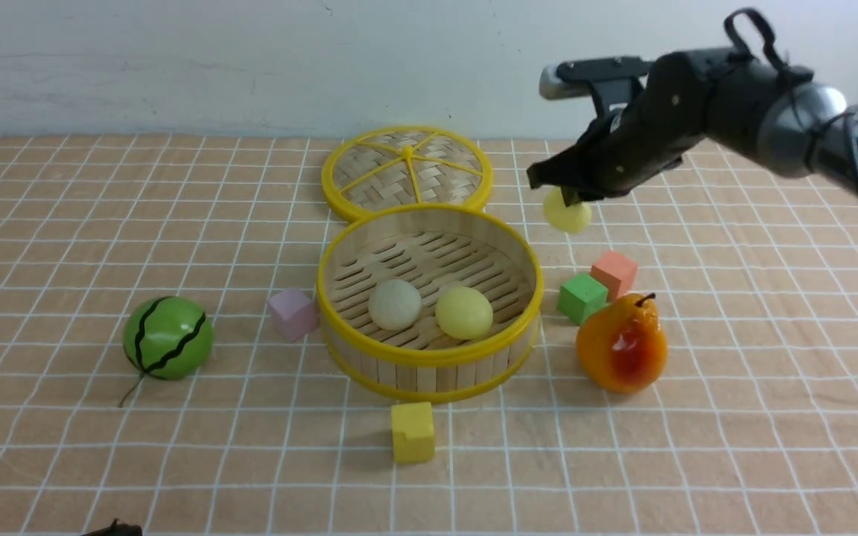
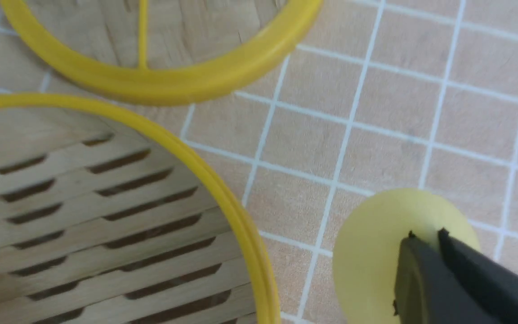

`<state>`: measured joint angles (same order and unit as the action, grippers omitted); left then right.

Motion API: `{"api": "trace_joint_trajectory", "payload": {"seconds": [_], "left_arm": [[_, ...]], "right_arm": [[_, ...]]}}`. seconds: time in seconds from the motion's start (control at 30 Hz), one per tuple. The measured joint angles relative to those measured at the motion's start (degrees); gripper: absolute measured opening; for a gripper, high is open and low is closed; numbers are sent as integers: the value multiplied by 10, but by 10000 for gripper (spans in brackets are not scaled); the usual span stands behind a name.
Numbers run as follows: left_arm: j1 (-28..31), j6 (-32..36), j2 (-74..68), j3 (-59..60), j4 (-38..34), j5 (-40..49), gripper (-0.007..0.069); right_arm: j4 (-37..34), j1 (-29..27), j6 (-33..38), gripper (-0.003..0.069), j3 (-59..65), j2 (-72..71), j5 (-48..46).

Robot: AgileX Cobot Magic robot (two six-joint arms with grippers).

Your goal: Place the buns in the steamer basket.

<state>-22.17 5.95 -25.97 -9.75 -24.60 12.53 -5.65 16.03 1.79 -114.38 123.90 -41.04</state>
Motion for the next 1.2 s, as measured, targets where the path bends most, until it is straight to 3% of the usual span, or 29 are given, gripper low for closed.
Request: {"api": "trace_joint_trajectory", "payload": {"seconds": [0.3, 0.6, 0.67, 0.83, 0.87, 0.97, 1.1, 1.13, 1.17, 1.2], "left_arm": [[0, 0, 0, 0, 0, 0, 19], [0, 0, 0, 0, 0, 0, 22], [0, 0, 0, 0, 0, 0, 24], [0, 0, 0, 0, 0, 0, 29], [0, 0, 0, 0, 0, 0, 29], [0, 0, 0, 0, 0, 0, 33], [0, 0, 0, 0, 0, 0, 37], [0, 0, 0, 0, 0, 0, 39], [0, 0, 0, 0, 0, 0, 39], [0, 0, 0, 0, 0, 0, 39]], "right_arm": [[-112, 73, 128, 1, 5, -24, -33], [-122, 96, 136, 63, 12, 63, 70], [-122, 96, 133, 120, 12, 76, 82], [-123, 96, 123, 413, 12, 78, 92], [-123, 96, 123, 413, 12, 77, 89], [-118, 96, 102, 507, 11, 38, 28], [-69, 96, 55, 463, 13, -48, -87], [-38, 96, 24, 382, 24, -104, -153], [-33, 96, 22, 360, 29, -116, -159], [-18, 96, 7, 275, 49, -159, -195]]}}
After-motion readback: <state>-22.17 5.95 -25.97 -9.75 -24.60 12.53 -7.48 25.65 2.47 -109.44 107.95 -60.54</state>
